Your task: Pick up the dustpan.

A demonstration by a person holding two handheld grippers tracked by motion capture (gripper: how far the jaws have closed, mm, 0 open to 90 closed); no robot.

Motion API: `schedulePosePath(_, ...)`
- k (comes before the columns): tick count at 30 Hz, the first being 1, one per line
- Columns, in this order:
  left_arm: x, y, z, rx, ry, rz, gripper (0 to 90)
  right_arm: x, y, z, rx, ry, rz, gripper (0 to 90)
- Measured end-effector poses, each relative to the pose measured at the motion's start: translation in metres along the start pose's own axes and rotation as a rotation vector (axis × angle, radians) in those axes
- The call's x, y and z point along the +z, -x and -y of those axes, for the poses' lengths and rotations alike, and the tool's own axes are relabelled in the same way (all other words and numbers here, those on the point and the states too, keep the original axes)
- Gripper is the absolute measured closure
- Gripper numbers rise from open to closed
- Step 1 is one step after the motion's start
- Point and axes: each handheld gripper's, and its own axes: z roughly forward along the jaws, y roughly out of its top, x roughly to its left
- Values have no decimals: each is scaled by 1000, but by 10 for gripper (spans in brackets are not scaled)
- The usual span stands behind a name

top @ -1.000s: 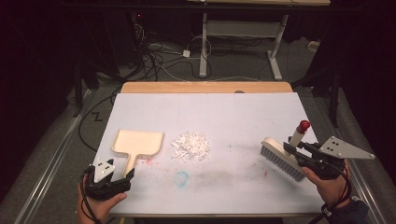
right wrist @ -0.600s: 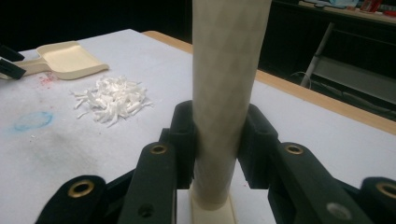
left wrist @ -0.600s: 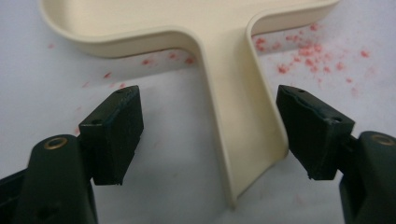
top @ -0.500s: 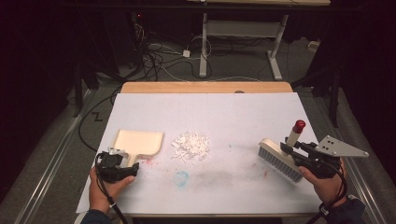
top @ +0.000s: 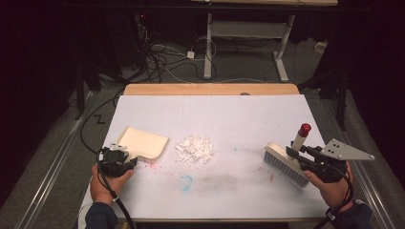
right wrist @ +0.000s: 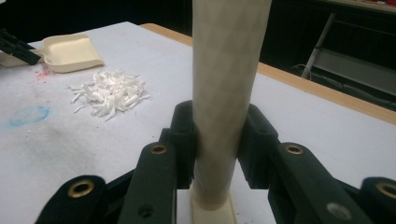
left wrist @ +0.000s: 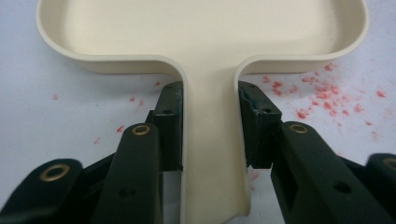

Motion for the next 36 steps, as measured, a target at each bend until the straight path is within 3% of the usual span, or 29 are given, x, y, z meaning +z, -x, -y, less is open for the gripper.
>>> schedulePosePath(8,-8,-2,-3,53,-33,-4,629,1,0,1,-2,-10,-1,709)
schedulePosePath(10,-17,-3,-5,84,-50,-27,629,1,0,1,1,-9,-1,708)
schedulePosePath(14,-30,-4,-7,111,-56,0,630,0,0,1,-3,0,7,709)
schedulePosePath(15,-40,-1,-7,144,-74,-4,629,0,-1,1,-5,2,8,709)
schedulePosePath(17,-45,0,-8,163,-79,-1,629,-1,-1,0,-5,4,12,709)
schedulePosePath(18,-53,1,-8,182,-100,34,629,-1,0,0,-6,4,13,709)
schedulePosePath(19,-53,1,-8,182,-100,34,629,-1,0,0,-6,4,13,709)
schedulePosePath(20,-59,4,-7,220,-132,58,629,-1,0,1,5,2,20,709)
schedulePosePath(25,-63,14,-2,310,-208,135,629,2,4,-2,18,19,34,710)
schedulePosePath(31,-62,23,-4,358,-256,169,629,16,6,-17,37,55,54,710)
schedulePosePath(36,-60,29,-9,410,-290,181,629,41,5,-30,24,70,70,710)
